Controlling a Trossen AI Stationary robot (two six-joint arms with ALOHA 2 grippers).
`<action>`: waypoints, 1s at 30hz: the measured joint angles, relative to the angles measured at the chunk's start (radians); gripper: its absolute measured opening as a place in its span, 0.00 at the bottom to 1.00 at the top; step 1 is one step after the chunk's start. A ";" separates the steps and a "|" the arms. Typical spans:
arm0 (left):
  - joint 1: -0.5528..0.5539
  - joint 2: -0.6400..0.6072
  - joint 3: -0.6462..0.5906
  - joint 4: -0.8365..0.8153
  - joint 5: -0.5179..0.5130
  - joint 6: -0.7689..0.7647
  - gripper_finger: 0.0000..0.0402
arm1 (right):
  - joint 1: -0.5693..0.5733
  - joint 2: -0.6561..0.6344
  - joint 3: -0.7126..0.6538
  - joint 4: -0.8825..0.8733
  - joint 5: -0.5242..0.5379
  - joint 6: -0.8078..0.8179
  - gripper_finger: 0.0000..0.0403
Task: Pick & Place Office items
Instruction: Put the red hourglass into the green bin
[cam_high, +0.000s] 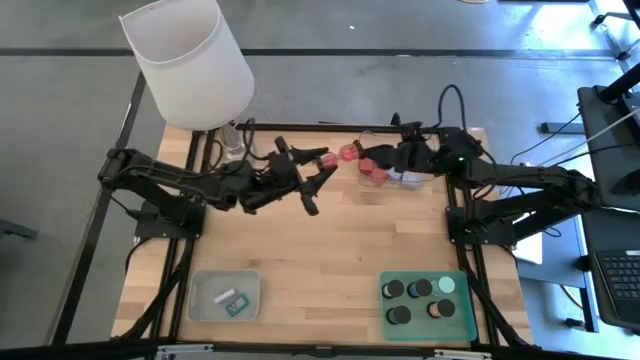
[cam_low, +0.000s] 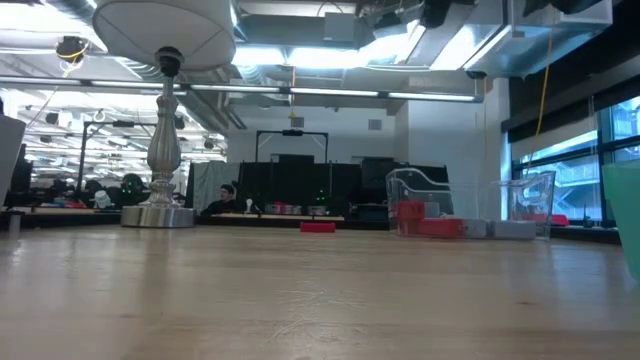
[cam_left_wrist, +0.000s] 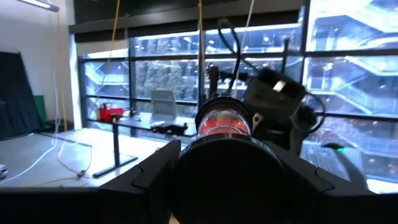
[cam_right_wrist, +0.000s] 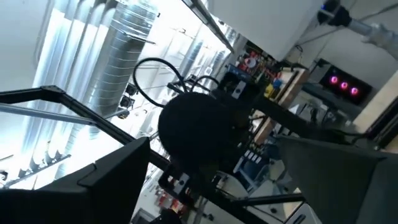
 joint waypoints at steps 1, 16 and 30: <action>0.007 0.010 0.000 0.002 0.002 -0.001 0.50 | 0.000 0.014 0.000 0.014 -0.002 0.003 0.90; 0.074 0.038 0.000 -0.001 0.085 -0.077 0.50 | -0.023 0.064 0.000 0.095 -0.045 -0.013 0.90; 0.105 0.084 0.000 -0.014 0.127 -0.141 0.50 | -0.023 0.064 0.000 0.088 0.002 -0.055 0.86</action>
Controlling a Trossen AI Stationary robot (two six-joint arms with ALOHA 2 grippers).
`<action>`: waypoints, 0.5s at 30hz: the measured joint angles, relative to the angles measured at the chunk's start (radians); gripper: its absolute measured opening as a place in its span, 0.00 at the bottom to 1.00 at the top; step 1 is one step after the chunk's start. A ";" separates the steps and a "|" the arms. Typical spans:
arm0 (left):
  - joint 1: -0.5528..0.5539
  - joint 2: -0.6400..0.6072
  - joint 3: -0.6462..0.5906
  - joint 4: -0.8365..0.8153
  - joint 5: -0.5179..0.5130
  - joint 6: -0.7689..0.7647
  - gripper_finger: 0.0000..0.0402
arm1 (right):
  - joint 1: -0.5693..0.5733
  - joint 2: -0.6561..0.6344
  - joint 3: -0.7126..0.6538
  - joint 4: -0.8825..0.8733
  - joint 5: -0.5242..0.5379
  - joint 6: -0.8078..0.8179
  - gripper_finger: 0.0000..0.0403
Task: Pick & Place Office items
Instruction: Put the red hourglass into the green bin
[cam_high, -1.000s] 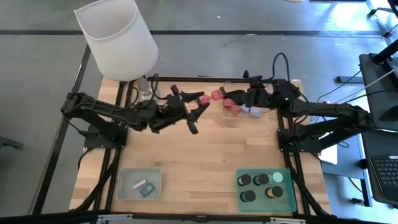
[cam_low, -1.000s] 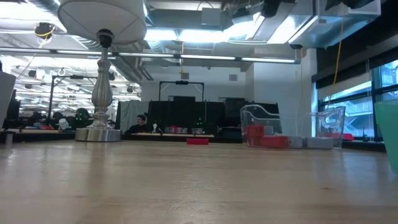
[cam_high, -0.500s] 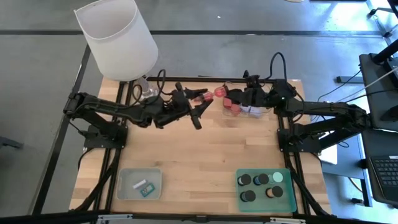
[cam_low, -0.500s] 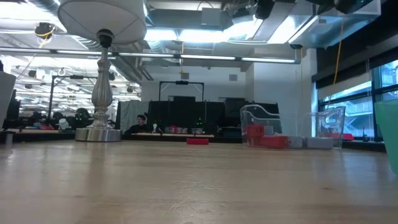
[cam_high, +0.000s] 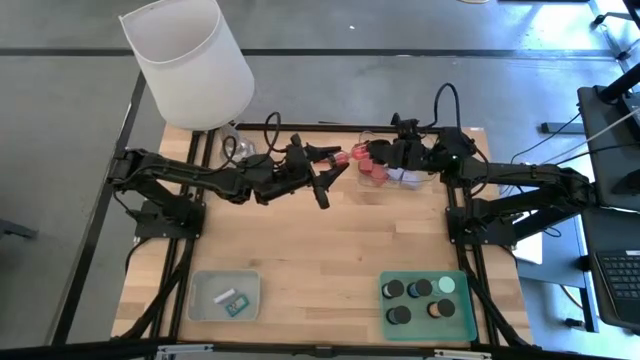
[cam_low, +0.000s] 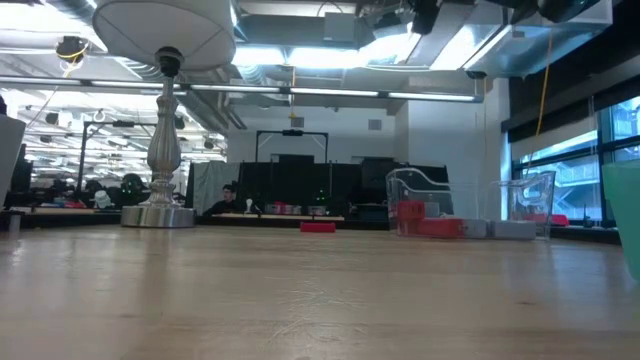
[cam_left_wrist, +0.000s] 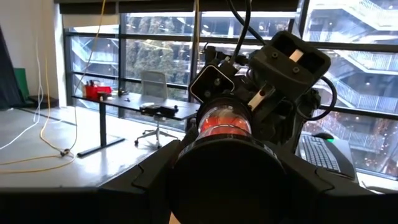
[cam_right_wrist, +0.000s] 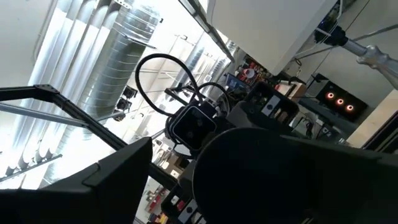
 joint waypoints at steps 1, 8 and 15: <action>0.000 0.000 0.000 0.000 -0.002 0.001 0.50 | 0.000 0.000 0.000 -0.005 0.000 0.000 0.84; 0.000 0.000 0.000 -0.001 -0.029 0.051 0.50 | 0.000 0.000 0.000 -0.059 0.009 0.000 0.71; 0.000 0.000 0.000 0.000 -0.029 0.053 0.50 | 0.000 0.000 0.000 -0.066 0.026 0.000 0.54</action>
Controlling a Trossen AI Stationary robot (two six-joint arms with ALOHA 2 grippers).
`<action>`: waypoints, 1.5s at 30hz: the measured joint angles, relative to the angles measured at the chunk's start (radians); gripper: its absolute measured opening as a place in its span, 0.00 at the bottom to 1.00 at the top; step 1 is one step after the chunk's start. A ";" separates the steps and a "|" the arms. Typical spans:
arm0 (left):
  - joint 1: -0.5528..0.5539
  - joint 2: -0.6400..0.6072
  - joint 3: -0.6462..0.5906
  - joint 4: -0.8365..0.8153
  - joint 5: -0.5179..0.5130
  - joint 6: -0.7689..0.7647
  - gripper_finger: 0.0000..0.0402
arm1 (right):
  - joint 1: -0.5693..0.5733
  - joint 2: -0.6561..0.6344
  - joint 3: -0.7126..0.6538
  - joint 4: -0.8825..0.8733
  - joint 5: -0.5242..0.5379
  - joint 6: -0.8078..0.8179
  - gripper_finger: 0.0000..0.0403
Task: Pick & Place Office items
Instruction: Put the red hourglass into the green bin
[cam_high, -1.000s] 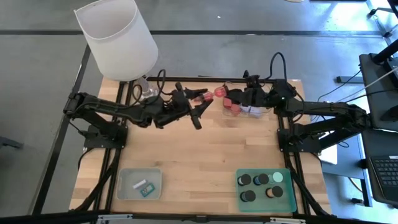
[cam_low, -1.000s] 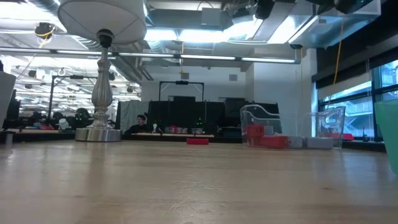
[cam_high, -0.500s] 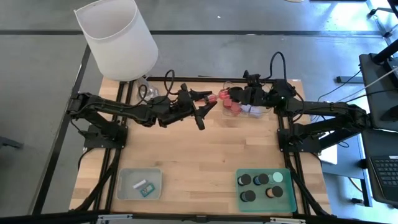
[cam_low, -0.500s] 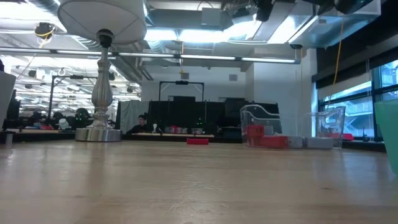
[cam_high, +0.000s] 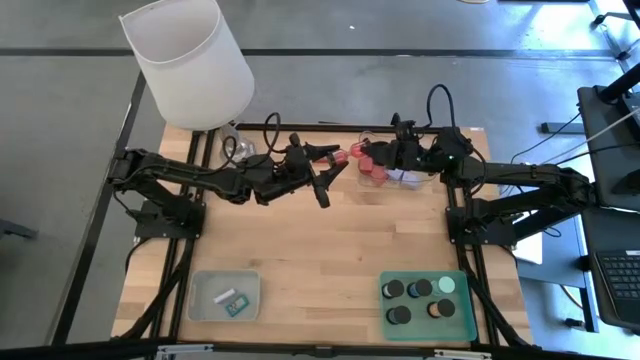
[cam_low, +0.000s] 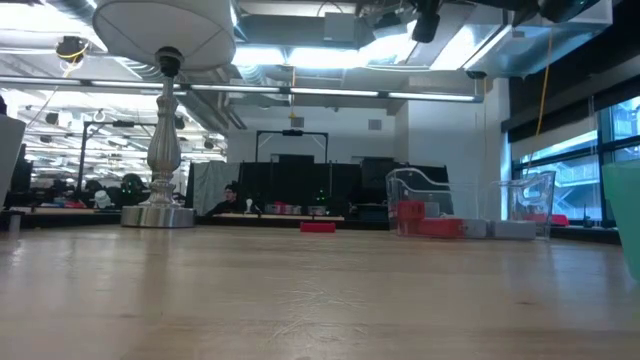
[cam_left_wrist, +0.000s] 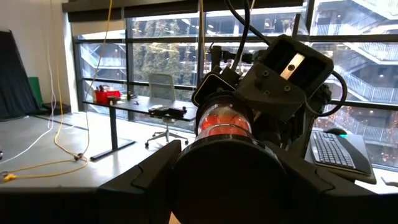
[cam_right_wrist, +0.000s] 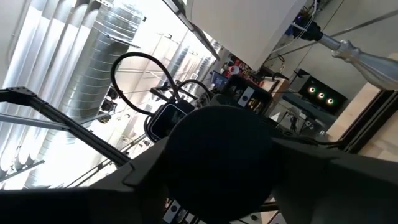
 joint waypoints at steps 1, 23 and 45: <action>0.000 0.000 0.000 0.000 0.000 0.000 0.50 | 0.000 0.000 0.000 0.000 0.000 0.000 0.52; -0.029 -0.006 0.000 0.059 -0.046 -0.022 0.64 | -0.025 0.000 0.000 -0.129 -0.084 -0.071 0.53; -0.114 -0.048 0.000 -0.002 -0.317 0.132 0.64 | 0.087 -0.220 0.000 -0.998 -0.376 -0.150 0.53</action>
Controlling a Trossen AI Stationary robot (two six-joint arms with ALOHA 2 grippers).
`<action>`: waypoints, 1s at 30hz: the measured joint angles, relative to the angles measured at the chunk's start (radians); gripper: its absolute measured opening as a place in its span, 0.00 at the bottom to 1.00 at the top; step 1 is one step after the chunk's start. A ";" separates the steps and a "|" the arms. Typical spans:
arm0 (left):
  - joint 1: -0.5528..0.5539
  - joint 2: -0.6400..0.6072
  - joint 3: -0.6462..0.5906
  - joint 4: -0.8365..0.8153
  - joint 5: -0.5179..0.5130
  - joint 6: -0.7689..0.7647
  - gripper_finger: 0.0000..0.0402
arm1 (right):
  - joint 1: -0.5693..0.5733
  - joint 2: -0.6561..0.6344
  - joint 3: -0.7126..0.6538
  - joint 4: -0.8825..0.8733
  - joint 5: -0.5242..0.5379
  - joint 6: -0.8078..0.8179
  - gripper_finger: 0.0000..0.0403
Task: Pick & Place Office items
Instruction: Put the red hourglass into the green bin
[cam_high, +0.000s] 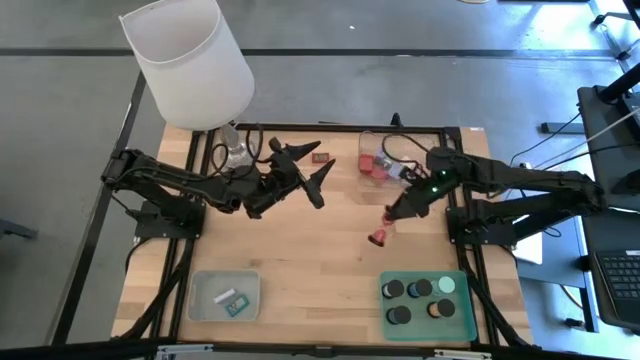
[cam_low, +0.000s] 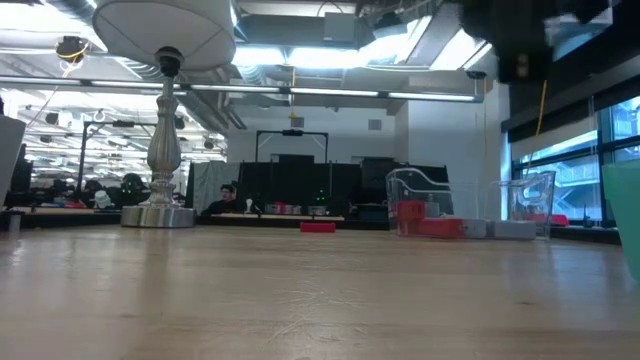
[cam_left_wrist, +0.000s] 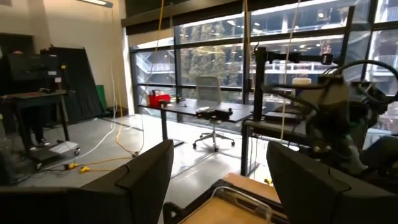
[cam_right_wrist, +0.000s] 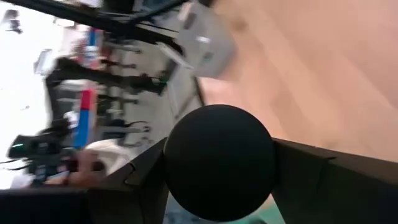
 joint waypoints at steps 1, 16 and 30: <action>0.000 0.000 0.000 -0.002 -0.003 0.000 0.63 | 0.013 -0.023 0.000 -0.060 0.027 -0.002 0.53; 0.009 0.000 0.000 -0.036 -0.066 0.000 0.63 | 0.462 -0.164 0.000 -0.419 0.253 0.251 0.53; 0.009 0.000 0.000 -0.093 -0.184 -0.167 0.63 | 0.667 -0.155 0.000 -0.426 0.404 -0.194 0.54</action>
